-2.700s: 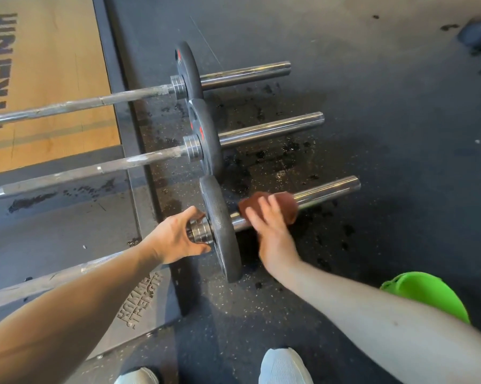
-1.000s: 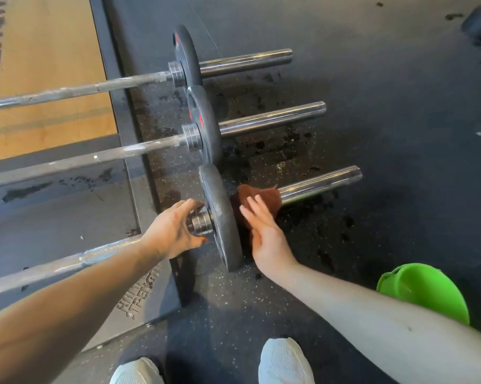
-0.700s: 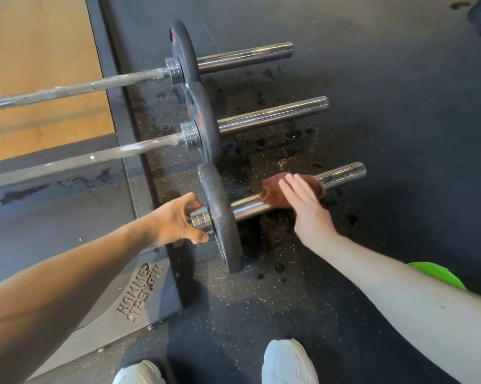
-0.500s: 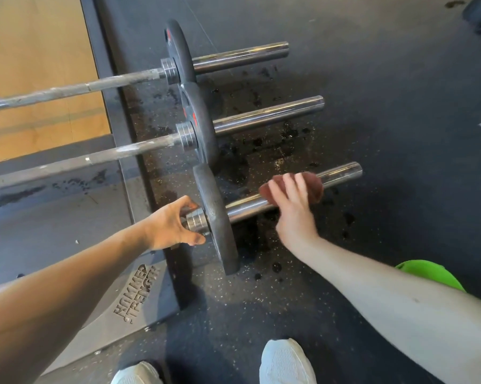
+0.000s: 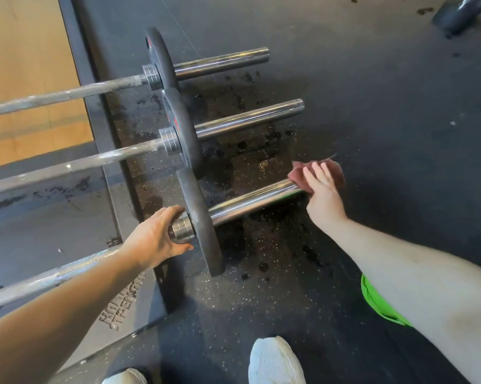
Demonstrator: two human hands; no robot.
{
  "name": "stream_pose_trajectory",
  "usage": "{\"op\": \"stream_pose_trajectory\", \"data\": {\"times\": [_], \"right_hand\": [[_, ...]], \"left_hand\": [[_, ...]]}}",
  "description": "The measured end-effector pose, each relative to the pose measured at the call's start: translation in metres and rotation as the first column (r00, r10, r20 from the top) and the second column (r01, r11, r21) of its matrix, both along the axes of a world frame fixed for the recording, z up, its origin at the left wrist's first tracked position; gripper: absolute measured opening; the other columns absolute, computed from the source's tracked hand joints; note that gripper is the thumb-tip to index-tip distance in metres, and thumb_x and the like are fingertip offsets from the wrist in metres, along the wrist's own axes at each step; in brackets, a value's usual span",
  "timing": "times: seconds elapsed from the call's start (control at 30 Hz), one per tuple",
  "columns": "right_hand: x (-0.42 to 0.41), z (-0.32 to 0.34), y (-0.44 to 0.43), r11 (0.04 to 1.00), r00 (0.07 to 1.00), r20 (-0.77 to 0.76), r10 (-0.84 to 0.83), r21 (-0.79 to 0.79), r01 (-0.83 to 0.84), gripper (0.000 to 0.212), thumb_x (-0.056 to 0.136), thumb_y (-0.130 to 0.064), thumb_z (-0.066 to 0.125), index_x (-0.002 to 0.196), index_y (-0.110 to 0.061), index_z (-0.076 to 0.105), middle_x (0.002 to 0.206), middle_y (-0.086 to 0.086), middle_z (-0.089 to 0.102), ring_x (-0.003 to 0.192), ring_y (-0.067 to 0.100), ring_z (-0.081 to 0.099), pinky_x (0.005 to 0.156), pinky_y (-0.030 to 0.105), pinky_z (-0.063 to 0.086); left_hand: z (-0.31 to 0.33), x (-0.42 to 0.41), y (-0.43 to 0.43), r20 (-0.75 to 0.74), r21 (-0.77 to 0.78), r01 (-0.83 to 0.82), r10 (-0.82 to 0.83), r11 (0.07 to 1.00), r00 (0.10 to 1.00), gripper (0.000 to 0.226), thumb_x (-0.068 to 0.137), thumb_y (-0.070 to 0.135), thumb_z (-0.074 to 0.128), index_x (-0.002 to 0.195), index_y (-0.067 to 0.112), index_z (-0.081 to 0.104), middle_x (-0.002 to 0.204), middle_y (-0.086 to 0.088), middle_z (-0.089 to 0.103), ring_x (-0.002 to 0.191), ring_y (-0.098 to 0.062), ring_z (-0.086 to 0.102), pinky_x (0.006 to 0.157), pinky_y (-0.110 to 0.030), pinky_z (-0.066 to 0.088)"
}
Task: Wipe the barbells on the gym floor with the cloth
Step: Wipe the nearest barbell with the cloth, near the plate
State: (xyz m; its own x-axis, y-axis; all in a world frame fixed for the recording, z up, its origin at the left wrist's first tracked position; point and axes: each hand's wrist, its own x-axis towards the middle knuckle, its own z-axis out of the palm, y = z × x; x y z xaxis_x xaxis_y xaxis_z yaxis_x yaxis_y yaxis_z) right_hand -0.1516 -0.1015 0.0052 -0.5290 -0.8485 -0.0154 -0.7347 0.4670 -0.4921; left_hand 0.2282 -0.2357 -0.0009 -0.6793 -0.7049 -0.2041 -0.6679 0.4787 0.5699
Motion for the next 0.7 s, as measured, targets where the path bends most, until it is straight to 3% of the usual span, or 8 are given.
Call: {"op": "stream_pose_trajectory", "data": {"times": [0.13, 0.2, 0.3, 0.37, 0.4, 0.5, 0.6, 0.7], "right_hand": [[0.032, 0.006, -0.006, 0.999, 0.998, 0.048, -0.046, -0.027, 0.048, 0.072, 0.095, 0.013, 0.05, 0.157, -0.02, 0.038, 0.17, -0.009, 0.014, 0.157, 0.009, 0.0, 0.128, 0.042, 0.008], [0.074, 0.001, -0.007, 0.995, 0.995, 0.081, 0.055, -0.086, -0.048, 0.071, 0.095, 0.014, 0.049, 0.157, -0.019, 0.038, 0.17, -0.01, 0.011, 0.156, 0.005, -0.003, 0.125, 0.033, 0.0], [0.134, -0.005, -0.009, 0.949, 0.937, 0.169, 0.304, -0.138, -0.283, 0.068, 0.095, 0.014, 0.05, 0.155, -0.016, 0.042, 0.169, -0.011, 0.012, 0.154, -0.001, -0.005, 0.125, 0.023, -0.002], [0.152, -0.004, -0.011, 0.918, 0.895, 0.211, 0.393, -0.141, -0.37, 0.066, 0.095, 0.013, 0.049, 0.153, -0.017, 0.045, 0.168, -0.013, 0.014, 0.151, -0.009, -0.007, 0.119, 0.011, -0.005], [0.15, -0.003, -0.012, 0.904, 0.878, 0.222, 0.424, -0.15, -0.399, 0.065, 0.095, 0.014, 0.048, 0.152, -0.017, 0.047, 0.168, -0.012, 0.017, 0.15, -0.01, -0.005, 0.118, 0.008, -0.004], [0.121, 0.005, -0.01, 0.86, 0.843, 0.172, 0.509, -0.142, -0.49, 0.062, 0.093, 0.006, 0.057, 0.151, -0.015, 0.049, 0.166, -0.008, 0.026, 0.153, -0.005, 0.005, 0.12, 0.012, 0.005], [0.071, 0.01, -0.008, 0.912, 0.913, 0.065, 0.402, -0.111, -0.394, 0.052, 0.099, -0.013, 0.062, 0.15, -0.016, 0.052, 0.164, -0.006, 0.033, 0.153, 0.0, 0.014, 0.124, 0.026, 0.014], [0.028, 0.012, -0.011, 0.99, 0.991, 0.02, 0.132, -0.058, -0.13, 0.045, 0.107, -0.022, 0.051, 0.151, -0.021, 0.049, 0.164, -0.008, 0.034, 0.153, 0.003, 0.017, 0.126, 0.035, 0.016]], "left_hand": [[-0.005, 0.002, -0.008, -0.058, 0.083, -0.03, 0.035, 0.996, 0.998, 0.103, 0.063, 0.038, 0.095, 0.151, 0.017, 0.044, 0.131, 0.0, 0.061, 0.121, -0.022, 0.061, 0.111, -0.038, 0.045], [-0.001, -0.003, -0.012, -0.09, 0.182, -0.06, 0.078, 0.981, 0.993, 0.1, 0.065, 0.034, 0.094, 0.15, 0.022, 0.044, 0.128, 0.004, 0.062, 0.122, -0.023, 0.06, 0.111, -0.039, 0.044], [0.015, -0.008, -0.026, 0.018, 0.365, -0.095, 0.095, 0.926, 0.995, 0.091, 0.061, 0.041, 0.097, 0.136, 0.035, 0.046, 0.109, 0.02, 0.063, 0.11, -0.012, 0.062, 0.108, -0.029, 0.041], [0.021, -0.011, -0.033, 0.077, 0.453, -0.112, 0.086, 0.884, 0.993, 0.104, 0.055, 0.049, 0.097, 0.145, 0.026, 0.05, 0.11, 0.015, 0.066, 0.103, -0.009, 0.064, 0.108, -0.033, 0.042], [0.023, -0.013, -0.033, 0.086, 0.47, -0.123, 0.093, 0.874, 0.992, 0.104, 0.06, 0.042, 0.096, 0.148, 0.02, 0.047, 0.109, 0.017, 0.064, 0.102, -0.006, 0.062, 0.106, -0.03, 0.04], [0.022, -0.015, -0.028, 0.075, 0.452, -0.134, 0.112, 0.882, 0.991, 0.097, 0.071, 0.027, 0.091, 0.153, 0.015, 0.04, 0.105, 0.025, 0.052, 0.104, -0.005, 0.054, 0.103, -0.026, 0.033], [0.019, -0.014, -0.026, 0.067, 0.445, -0.129, 0.111, 0.886, 0.992, 0.103, 0.07, 0.032, 0.091, 0.155, 0.016, 0.036, 0.117, 0.016, 0.052, 0.115, -0.012, 0.049, 0.109, -0.032, 0.033], [0.017, -0.012, -0.027, 0.06, 0.443, -0.126, 0.111, 0.888, 0.992, 0.103, 0.07, 0.032, 0.091, 0.155, 0.017, 0.036, 0.118, 0.011, 0.053, 0.115, -0.014, 0.05, 0.11, -0.034, 0.034]]}}
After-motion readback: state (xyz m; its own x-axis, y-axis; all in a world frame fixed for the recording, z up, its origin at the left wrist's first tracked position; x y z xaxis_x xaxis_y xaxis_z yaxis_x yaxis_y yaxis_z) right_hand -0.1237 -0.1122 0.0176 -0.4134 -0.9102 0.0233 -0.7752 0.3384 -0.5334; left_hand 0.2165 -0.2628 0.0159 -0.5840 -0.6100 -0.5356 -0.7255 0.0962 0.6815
